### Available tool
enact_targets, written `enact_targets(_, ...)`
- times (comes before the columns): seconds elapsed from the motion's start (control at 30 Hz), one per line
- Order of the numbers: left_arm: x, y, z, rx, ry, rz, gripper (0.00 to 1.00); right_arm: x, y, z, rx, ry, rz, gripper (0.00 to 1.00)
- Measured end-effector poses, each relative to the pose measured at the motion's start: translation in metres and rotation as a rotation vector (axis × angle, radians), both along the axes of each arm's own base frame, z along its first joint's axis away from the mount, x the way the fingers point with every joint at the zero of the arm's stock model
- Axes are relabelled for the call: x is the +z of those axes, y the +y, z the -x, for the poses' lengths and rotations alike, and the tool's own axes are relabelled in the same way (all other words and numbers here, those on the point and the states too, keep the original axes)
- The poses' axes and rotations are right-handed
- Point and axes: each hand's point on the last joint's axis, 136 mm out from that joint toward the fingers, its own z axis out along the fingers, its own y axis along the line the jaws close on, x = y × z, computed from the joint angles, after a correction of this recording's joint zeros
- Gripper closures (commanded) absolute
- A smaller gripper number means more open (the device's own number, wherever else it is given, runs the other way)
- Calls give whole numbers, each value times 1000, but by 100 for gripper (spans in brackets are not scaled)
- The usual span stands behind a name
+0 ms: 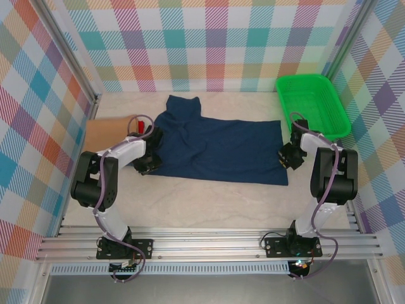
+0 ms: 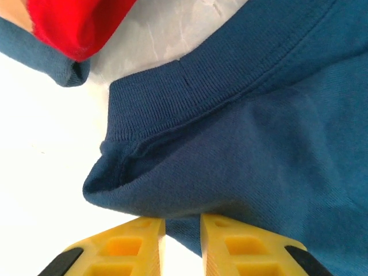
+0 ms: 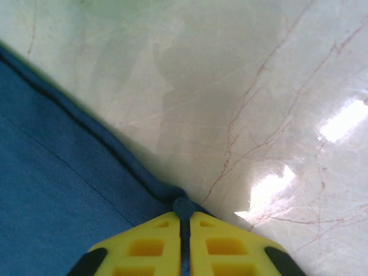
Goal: Fold and stack the t-shirts
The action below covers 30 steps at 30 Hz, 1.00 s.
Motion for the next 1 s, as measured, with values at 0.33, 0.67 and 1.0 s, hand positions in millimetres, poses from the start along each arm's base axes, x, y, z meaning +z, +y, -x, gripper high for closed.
enact_targets(0.33, -11, 6, 1, 1, 26, -44, 88, 15, 0, -7, 7, -2, 22, 91)
enact_targets(0.67, -10, 6, 1, 0, 25, -43, 90, 19, -2, 0, 6, 41, 44, 99)
enact_targets(1.0, -10, 7, -2, 1, 25, -51, 96, 42, -6, -14, 3, 12, 80, 100)
